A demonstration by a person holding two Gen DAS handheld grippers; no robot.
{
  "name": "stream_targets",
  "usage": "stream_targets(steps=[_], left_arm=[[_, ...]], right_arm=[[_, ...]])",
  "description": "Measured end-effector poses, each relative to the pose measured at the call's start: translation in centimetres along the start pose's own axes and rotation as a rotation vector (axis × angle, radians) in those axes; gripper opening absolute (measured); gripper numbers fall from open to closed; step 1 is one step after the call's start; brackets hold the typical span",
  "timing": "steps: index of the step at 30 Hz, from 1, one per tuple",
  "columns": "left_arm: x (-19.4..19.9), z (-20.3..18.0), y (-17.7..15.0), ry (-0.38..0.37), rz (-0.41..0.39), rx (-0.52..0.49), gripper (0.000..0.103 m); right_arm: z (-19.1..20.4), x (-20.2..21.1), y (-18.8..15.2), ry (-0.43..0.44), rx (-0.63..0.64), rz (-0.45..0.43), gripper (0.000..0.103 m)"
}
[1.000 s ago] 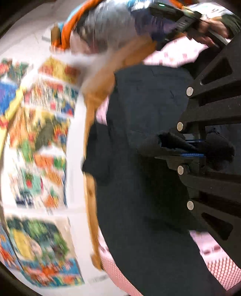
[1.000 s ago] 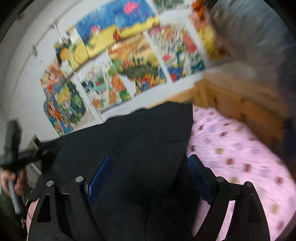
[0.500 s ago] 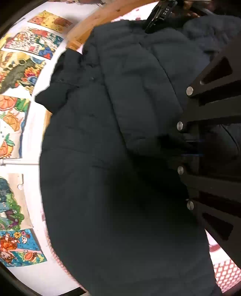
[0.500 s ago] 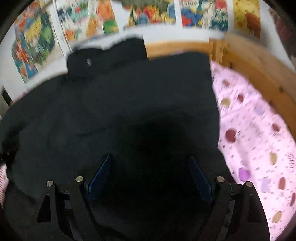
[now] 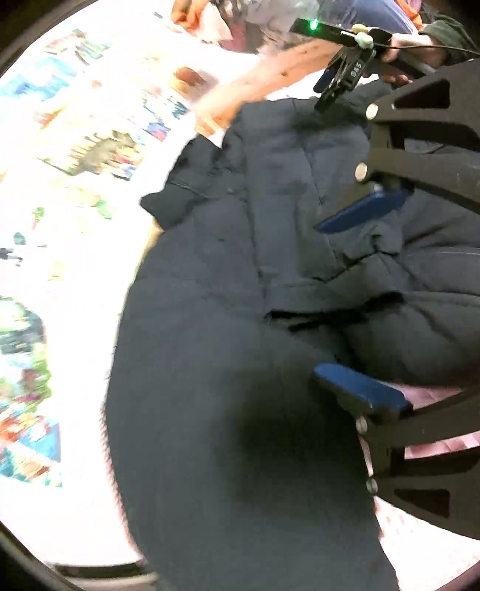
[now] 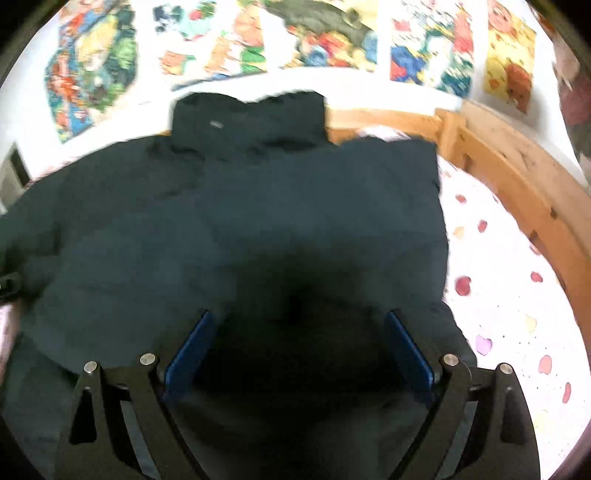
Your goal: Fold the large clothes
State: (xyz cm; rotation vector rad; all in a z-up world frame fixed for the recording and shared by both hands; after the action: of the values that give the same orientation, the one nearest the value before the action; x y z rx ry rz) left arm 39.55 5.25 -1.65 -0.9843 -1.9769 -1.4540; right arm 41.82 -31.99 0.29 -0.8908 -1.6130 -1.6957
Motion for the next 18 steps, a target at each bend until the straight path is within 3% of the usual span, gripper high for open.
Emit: stream_targets(steps=[2, 5, 10, 15, 18], left_arm=[[3.3, 0.9, -0.5, 0.028, -0.084, 0.018, 0.088], [7.6, 3.7, -1.2, 0.107, -0.168, 0.096, 0.1], [12.4, 9.9, -3.5, 0.233, -0.191, 0.26, 0.102], [15.6, 17.1, -8.2, 0.234, -0.311, 0.511, 0.102], [14.9, 20.6, -9.7, 0.189, -0.335, 0.645, 0.102]], right_arm=[[2.4, 1.4, 0.4, 0.015, 0.05, -0.028, 0.09], [7.2, 3.0, 0.5, 0.068, 0.135, -0.062, 0.09], [14.3, 2.3, 0.1, 0.226, 0.201, -0.034, 0.09], [20.2, 0.2, -1.1, 0.248, 0.262, -0.008, 0.09], [22.1, -1.0, -2.5, 0.218, 0.304, 0.01, 0.09]])
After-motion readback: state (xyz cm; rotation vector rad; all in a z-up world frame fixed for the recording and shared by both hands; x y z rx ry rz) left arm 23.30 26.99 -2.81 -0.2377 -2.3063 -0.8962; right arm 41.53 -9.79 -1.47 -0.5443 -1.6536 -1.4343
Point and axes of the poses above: each gripper's, at about its wrist camera, not at the fingertips, and x roughly against the way its jaws point, z to its left, y to its top, the point moved 2 cm from there along -x, roughly the way its jaws point, and after that the axes turned 3 degrees about z, right-handed, at the moved point
